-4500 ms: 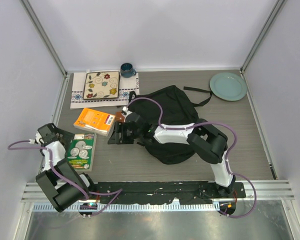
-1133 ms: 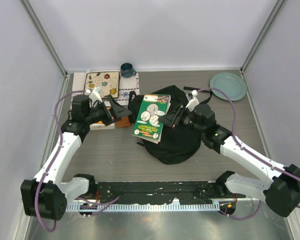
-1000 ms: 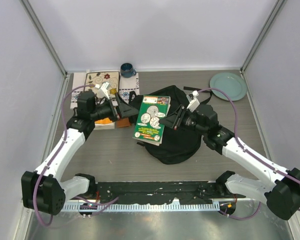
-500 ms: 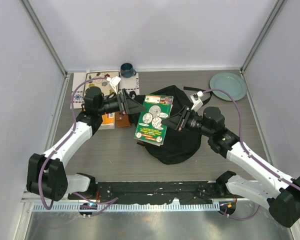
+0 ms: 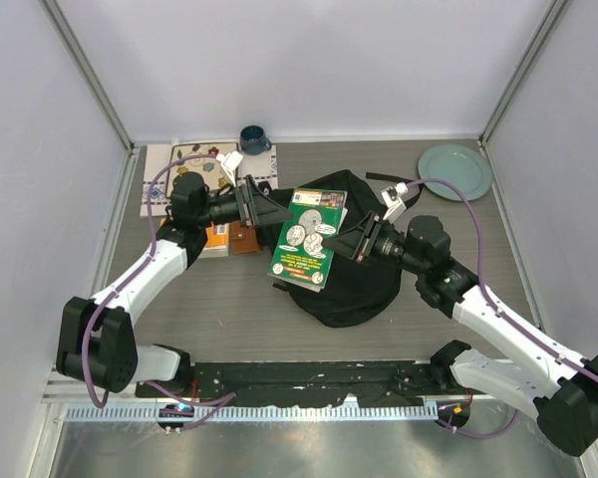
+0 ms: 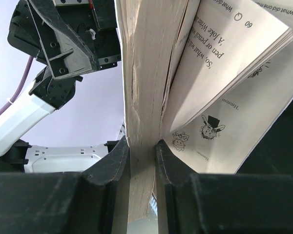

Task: Pack the student bag
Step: Pick up the book from the center of the board.

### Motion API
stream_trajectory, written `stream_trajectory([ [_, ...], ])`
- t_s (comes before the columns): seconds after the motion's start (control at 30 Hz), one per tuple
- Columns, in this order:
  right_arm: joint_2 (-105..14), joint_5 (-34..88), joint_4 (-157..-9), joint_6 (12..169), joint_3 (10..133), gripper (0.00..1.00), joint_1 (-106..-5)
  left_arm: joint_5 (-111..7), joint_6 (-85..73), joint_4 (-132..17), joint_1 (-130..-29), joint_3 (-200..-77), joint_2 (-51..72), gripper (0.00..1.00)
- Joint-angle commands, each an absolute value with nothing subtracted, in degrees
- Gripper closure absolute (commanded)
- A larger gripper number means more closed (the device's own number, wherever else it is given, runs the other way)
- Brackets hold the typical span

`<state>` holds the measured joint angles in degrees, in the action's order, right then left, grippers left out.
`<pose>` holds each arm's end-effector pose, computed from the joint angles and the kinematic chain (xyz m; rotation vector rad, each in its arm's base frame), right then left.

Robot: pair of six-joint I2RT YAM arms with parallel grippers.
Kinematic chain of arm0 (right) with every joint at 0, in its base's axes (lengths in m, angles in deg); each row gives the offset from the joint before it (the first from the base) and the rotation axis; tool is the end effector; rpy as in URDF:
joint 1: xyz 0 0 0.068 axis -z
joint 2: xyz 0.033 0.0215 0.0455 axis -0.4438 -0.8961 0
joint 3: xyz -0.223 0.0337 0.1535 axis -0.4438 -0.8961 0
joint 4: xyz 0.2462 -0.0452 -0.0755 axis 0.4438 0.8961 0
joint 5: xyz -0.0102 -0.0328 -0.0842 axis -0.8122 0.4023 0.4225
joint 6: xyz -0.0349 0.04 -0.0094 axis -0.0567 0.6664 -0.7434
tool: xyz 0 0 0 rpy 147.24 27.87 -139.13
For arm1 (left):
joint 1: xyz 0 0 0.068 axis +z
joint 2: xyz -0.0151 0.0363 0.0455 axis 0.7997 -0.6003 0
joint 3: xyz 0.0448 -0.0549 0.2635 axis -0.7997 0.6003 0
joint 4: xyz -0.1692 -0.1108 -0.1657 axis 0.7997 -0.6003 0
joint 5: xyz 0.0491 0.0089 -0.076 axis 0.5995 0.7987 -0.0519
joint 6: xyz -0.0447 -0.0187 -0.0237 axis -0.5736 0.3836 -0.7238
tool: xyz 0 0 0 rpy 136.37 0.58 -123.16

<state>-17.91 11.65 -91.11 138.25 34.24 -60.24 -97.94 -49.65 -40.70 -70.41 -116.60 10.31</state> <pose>0.1755 0.1348 0.3068 0.0067 1.9334 1.4446 0.2748 -0.1160 0.3060 0.1979 1.9533 -1.6759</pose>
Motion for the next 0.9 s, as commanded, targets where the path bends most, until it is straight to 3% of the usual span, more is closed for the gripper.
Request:
stream_trajectory([
  [0.0, -15.33, 7.03, -98.68, 139.25, 35.16, 1.00, -60.80, -99.98, -48.02, -39.23, -71.56, -117.09, 10.46, 0.08],
  [0.33, -14.09, 7.12, -98.94, 139.78, 33.32, 1.00, -60.63, -96.99, -43.62, -45.58, -71.56, -119.03, 9.94, 0.07],
  [0.6, -18.22, 2.39, -105.17, 139.26, 33.31, 1.00, -60.45, -104.01, -51.88, -33.54, -72.17, -118.24, 8.36, 0.09],
  [0.7, -20.51, -0.60, -108.77, 139.25, 33.49, 1.00, -60.01, -106.91, -52.85, -31.78, -73.14, -118.33, 7.65, 0.12],
  [0.87, -22.27, -1.93, -108.96, 138.02, 34.28, 1.00, -58.52, -108.68, -52.85, -31.34, -73.67, -117.36, 7.65, 0.28],
])
